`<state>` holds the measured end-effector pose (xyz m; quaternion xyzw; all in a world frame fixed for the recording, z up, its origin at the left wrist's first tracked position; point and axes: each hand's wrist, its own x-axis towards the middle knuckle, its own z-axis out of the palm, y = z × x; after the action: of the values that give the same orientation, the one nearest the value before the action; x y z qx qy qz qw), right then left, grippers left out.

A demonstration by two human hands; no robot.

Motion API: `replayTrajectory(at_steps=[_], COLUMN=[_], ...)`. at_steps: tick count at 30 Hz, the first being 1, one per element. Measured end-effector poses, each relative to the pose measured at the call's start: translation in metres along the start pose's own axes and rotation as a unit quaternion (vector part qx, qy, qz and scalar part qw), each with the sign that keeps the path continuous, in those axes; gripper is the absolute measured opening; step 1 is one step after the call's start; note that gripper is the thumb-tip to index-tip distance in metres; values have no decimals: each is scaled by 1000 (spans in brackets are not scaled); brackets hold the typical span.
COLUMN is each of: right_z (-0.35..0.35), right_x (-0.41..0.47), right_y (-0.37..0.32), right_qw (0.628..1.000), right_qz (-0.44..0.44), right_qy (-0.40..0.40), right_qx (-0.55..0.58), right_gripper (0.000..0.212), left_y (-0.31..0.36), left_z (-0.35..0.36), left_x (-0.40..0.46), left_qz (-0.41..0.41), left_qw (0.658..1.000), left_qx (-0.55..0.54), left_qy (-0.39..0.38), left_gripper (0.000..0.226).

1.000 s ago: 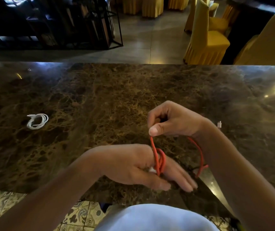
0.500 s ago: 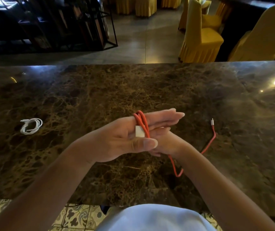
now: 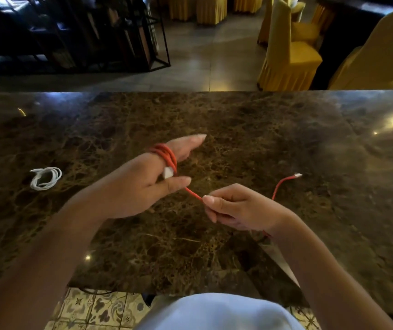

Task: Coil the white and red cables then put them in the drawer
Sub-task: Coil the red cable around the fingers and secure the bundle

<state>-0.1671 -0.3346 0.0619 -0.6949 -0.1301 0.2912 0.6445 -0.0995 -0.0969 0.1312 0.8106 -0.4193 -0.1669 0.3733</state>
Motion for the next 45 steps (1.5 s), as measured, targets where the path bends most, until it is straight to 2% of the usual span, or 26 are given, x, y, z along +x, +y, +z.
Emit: replayTrajectory(at_steps=[2, 4, 5, 6, 8, 10, 13, 14, 16, 19, 21, 25, 28, 31, 35, 37, 39, 40, 41, 43, 45], right_z=[-2, -4, -4, -4, 2, 10, 15, 13, 7, -6, -14, -22, -28, -30, -35, -35, -30, -27, -22, -13, -8], right_x=[-15, -26, -29, -29, -28, -27, -28, -28, -27, -20, -17, -3, 12, 24, 37, 41, 41, 42, 42, 40, 40], right_y=[-30, -55, -64, -72, -83, -94, -105, -106, -109, -107, -104, -95, -76, -53, -26, -9, 7, 13, 17, 21, 25], right_qw=[996, 984, 971, 950, 883, 817, 780, 781, 803, 853, 893, 944, 969, 977, 976, 974, 974, 974, 975, 973, 968], right_qz=[-22, -45, -59, -69, -56, -26, -22, -28, -51, -103, -127, -174, -197, -185, -165, -126, -84, -73, -61, -67, -82], right_qy=[1, 6, 15, 26, 40, 52, 73, 71, 40, -29, -50, -96, -116, -87, -8, 46, 96, 118, 119, 56, 11], right_qx=[-83, -172, -231, -303, -464, -574, -621, -619, -592, -510, -429, -262, -96, 59, 140, 182, 185, 182, 177, 213, 237], right_gripper=[37, 32, 30, 28, 26, 19, 25, 26, 24, 21, 21, 30, 37, 42, 60, 50, 15, 28, 38, 28, 28], left_y=[-8, -8, -8, -7, -5, -4, -3, 1, 10, 27, 34, 51, 62, 61, 53, 49, 45, 42, 40, 36, 34], left_z=[10, 20, 24, 26, 28, 28, 37, 39, 45, 45, 42, 38, 36, 30, 29, 30, 29, 30, 31, 32, 33], left_x=[-1, -1, 0, 3, 11, 16, 19, 20, 21, 20, 19, 24, 25, 25, 20, 18, 16, 15, 15, 16, 19], left_qz=[-9, -13, -7, -4, -16, -31, -87, -109, -118, -69, -48, -21, 29, 61, 63, 59, 54, 48, 44, 44, 43], left_qw=[993, 986, 985, 984, 983, 984, 975, 968, 960, 950, 944, 938, 951, 975, 988, 988, 987, 987, 987, 988, 987], left_qx=[108, 139, 146, 158, 171, 161, 174, 180, 139, 34, -7, -67, -83, -88, -85, -111, -135, -139, -137, -136, -149], left_qy=[-52, -94, -92, -78, -59, -74, -107, -133, -212, -302, -325, -340, -298, -196, -113, -87, -71, -70, -69, -56, -39], left_gripper=[71, 71, 71, 69, 65, 58, 16, 19, 20, 41, 41, 37, 45, 54, 60, 63, 68, 72, 77, 82, 83])
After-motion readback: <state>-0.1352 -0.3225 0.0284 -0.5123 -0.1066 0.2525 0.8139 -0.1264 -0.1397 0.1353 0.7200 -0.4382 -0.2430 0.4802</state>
